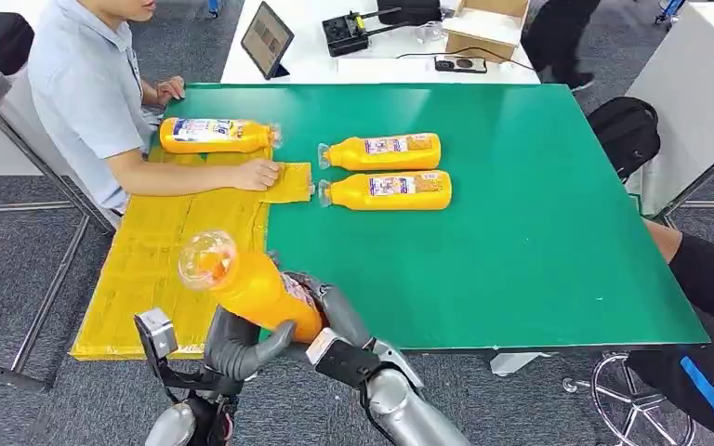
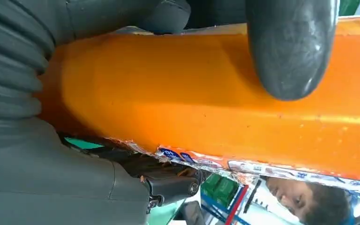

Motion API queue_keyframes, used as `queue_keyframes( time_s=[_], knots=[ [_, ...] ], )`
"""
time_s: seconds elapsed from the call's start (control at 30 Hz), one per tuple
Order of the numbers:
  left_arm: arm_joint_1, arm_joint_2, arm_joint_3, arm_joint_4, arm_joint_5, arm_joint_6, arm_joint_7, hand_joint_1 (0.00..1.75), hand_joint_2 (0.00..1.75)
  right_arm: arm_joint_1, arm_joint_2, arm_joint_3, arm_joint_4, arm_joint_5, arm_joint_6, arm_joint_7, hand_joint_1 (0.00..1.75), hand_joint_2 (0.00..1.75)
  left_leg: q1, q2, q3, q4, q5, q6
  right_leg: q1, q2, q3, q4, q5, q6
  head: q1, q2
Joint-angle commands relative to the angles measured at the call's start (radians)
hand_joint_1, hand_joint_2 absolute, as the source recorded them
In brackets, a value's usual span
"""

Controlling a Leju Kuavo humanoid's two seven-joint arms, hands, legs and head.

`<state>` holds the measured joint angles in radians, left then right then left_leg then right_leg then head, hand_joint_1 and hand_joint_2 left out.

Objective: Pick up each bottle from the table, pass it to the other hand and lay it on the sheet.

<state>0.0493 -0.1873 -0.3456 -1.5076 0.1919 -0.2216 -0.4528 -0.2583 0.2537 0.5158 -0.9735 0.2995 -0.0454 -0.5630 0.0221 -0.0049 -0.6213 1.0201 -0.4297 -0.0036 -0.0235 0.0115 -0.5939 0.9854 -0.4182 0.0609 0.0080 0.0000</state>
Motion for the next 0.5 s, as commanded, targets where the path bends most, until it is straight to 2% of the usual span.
queue_keyframes(
  time_s=[0.03, 0.07, 0.17, 0.2, 0.3, 0.4, 0.5],
  knots=[
    [-0.070, 0.021, -0.047, 0.050, -0.020, -0.019, 0.013, 1.75, 1.75, -0.034, -0.014, 0.114, 0.119, 0.203, -0.209, 0.037, 0.00, 1.75, 0.000, -0.001, 0.004, -0.001, -0.001, 0.001, 0.001, -0.003, 0.005, -0.001, -0.001, -0.003, 0.000, 0.000],
    [-0.068, 0.025, -0.043, 0.045, -0.057, 0.020, 0.024, 1.75, 1.75, -0.038, -0.015, 0.120, 0.128, 0.278, -0.300, 0.067, 0.00, 1.75, 0.000, -0.001, 0.003, -0.001, 0.000, 0.001, 0.001, -0.002, 0.003, -0.001, -0.001, -0.002, 0.000, 0.000],
    [-0.064, 0.029, -0.036, 0.049, -0.072, 0.033, 0.055, 1.75, 1.75, -0.032, -0.009, 0.104, 0.134, 0.317, -0.371, 0.072, 0.00, 1.75, 0.000, -0.001, 0.004, -0.001, -0.001, 0.001, 0.001, -0.003, 0.005, -0.002, -0.001, -0.003, 0.000, 0.000],
    [-0.065, 0.032, -0.036, 0.054, -0.081, 0.042, 0.066, 1.75, 1.75, -0.036, -0.013, 0.116, 0.143, 0.360, -0.419, 0.074, 0.00, 0.00, 0.000, 0.000, 0.004, -0.001, 0.000, 0.001, 0.001, -0.001, 0.004, -0.001, -0.001, -0.002, 0.000, 0.000],
    [-0.083, 0.036, -0.021, 0.083, -0.082, 0.078, 0.101, 1.75, 1.75, -0.034, -0.019, 0.120, 0.150, 0.444, -0.580, 0.064, 0.00, 0.00, 0.000, -0.001, 0.005, -0.002, -0.001, 0.001, 0.001, -0.003, 0.006, -0.002, -0.001, -0.003, 0.000, 0.000],
    [-0.126, 0.039, 0.006, 0.127, -0.108, 0.141, 0.123, 1.75, 1.75, -0.025, -0.022, 0.112, 0.119, 0.499, -0.653, 0.044, 0.00, 0.00, 0.000, -0.001, 0.004, -0.002, 0.000, 0.001, 0.001, -0.002, 0.005, -0.002, -0.001, -0.002, 0.000, 0.000],
    [-0.219, 0.077, 0.034, 0.201, -0.213, 0.255, 0.140, 1.75, 1.75, 0.032, 0.011, -0.015, 0.018, 0.625, -0.653, -0.043, 0.00, 0.00, 0.000, -0.003, 0.005, -0.002, 0.000, 0.001, 0.001, -0.004, 0.006, -0.002, -0.001, -0.004, 0.000, 0.000]
  ],
)
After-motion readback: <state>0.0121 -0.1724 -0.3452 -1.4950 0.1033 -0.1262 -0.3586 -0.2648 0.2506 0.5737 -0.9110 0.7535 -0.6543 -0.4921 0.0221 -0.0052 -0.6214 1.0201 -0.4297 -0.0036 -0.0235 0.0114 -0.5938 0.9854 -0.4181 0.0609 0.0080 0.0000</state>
